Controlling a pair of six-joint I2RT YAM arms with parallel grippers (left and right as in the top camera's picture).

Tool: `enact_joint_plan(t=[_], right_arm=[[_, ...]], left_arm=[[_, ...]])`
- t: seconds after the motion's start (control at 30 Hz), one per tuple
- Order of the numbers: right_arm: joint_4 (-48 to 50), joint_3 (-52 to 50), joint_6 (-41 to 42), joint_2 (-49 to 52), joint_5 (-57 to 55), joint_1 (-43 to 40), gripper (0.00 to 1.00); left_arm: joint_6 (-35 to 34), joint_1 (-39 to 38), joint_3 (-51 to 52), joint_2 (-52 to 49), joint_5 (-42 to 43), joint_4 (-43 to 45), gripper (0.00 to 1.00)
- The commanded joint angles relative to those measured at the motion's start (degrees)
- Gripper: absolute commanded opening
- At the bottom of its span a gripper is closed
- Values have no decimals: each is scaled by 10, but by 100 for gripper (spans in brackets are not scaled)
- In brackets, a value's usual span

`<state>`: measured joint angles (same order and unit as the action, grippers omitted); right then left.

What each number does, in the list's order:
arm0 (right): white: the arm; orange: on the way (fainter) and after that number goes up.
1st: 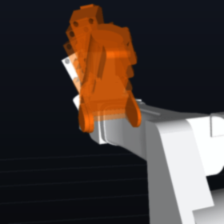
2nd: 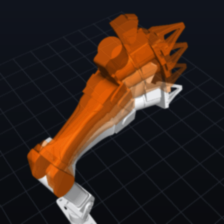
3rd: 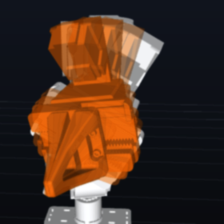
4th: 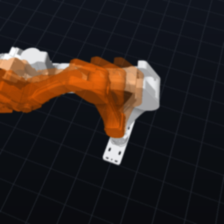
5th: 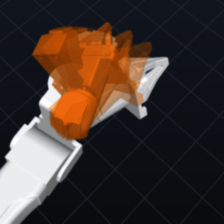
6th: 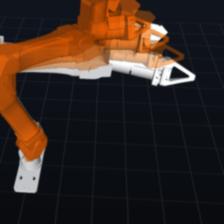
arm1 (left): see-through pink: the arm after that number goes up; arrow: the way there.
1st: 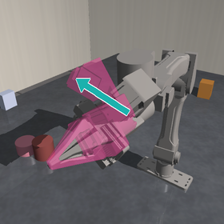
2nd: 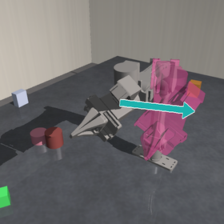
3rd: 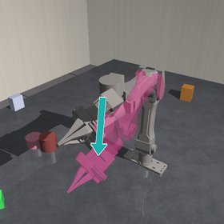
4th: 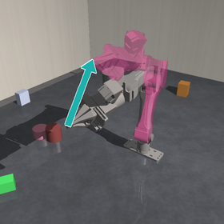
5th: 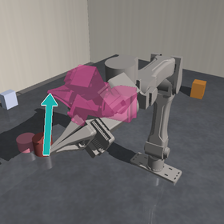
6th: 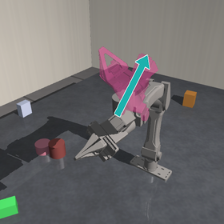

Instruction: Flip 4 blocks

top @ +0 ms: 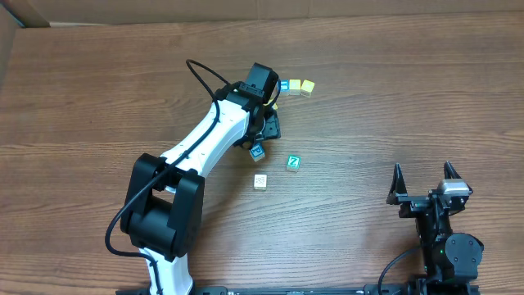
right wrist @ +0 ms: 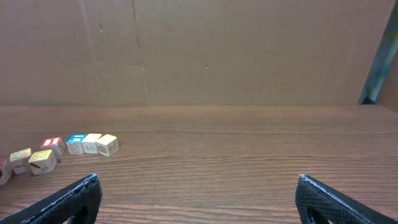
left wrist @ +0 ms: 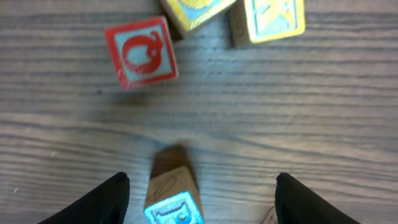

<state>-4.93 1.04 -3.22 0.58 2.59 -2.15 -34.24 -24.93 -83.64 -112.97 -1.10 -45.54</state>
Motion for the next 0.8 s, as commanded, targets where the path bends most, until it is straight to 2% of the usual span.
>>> enact_joint_plan(t=[0.0,0.43,0.6,0.67,0.77], right_arm=[[3,-6,-2,-4,1,3,100],[3,-6,-2,-4,1,3,100],[3,-6,-2,-4,1,3,100],[3,-6,-2,-4,1,3,100],[3,-6,-2,-4,1,3,100]], left_arm=[[-7,-5,-4,-10,-6,17,66],[-7,-7,-3,-29,-8,29,67],[-7,-7,-4,-29,-6,25,63],[-11,-6,-4,-29,-5,16,56],[-35,-6,-4,-29,-6,-9,56]])
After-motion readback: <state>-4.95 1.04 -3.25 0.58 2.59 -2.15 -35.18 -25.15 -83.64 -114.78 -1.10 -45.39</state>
